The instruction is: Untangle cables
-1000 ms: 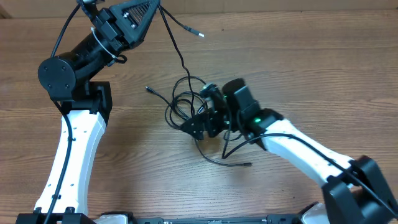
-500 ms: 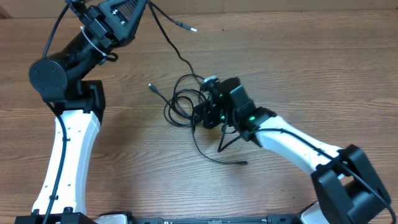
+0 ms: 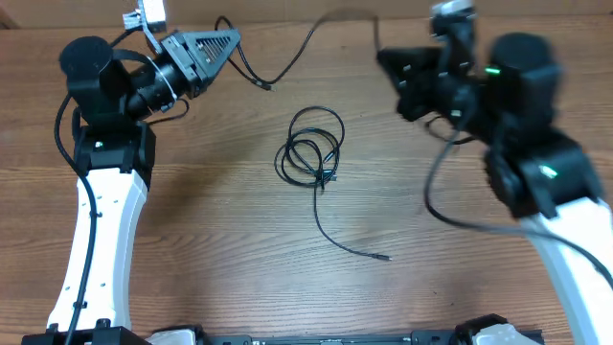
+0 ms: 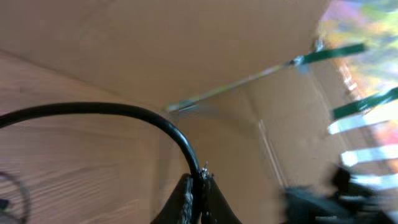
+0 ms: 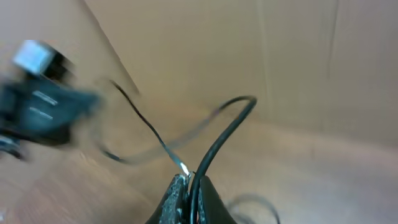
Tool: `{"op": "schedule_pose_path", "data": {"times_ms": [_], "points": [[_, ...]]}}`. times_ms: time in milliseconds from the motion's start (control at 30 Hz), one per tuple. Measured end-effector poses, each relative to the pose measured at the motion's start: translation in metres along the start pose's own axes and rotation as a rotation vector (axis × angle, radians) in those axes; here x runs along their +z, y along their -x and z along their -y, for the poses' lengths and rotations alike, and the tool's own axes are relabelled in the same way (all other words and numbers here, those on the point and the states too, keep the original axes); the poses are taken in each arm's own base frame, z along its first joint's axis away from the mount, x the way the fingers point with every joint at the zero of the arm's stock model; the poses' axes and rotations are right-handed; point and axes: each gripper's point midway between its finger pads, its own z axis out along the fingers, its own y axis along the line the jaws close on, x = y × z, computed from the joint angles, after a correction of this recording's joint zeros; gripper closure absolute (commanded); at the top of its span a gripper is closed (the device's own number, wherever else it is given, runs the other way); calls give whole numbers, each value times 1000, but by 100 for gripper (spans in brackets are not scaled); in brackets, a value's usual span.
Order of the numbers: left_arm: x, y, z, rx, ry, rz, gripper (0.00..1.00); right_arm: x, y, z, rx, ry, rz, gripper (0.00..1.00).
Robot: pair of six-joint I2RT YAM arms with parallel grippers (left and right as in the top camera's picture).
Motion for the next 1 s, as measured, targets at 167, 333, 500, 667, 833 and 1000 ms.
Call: {"op": "schedule_pose_path", "data": {"times_ms": [167, 333, 500, 667, 833, 1000], "points": [[14, -28, -3, 160, 7, -87, 96, -4, -15, -12, 16, 66, -74, 96], [27, -75, 20, 459, -146, -249, 96, 28, -64, -3, 123, 92, -256, 96], [22, -114, 25, 605, -275, -387, 96, 48, -95, 0, 245, 131, -366, 96], [14, -128, 19, 665, -317, -430, 96, 48, -99, -9, 303, 192, -394, 96], [7, -138, 20, 712, -371, -457, 96, 44, -99, -23, 389, 270, -424, 93], [4, -144, 19, 743, -394, -466, 96, 38, -98, -41, 452, 375, -460, 91]]}}
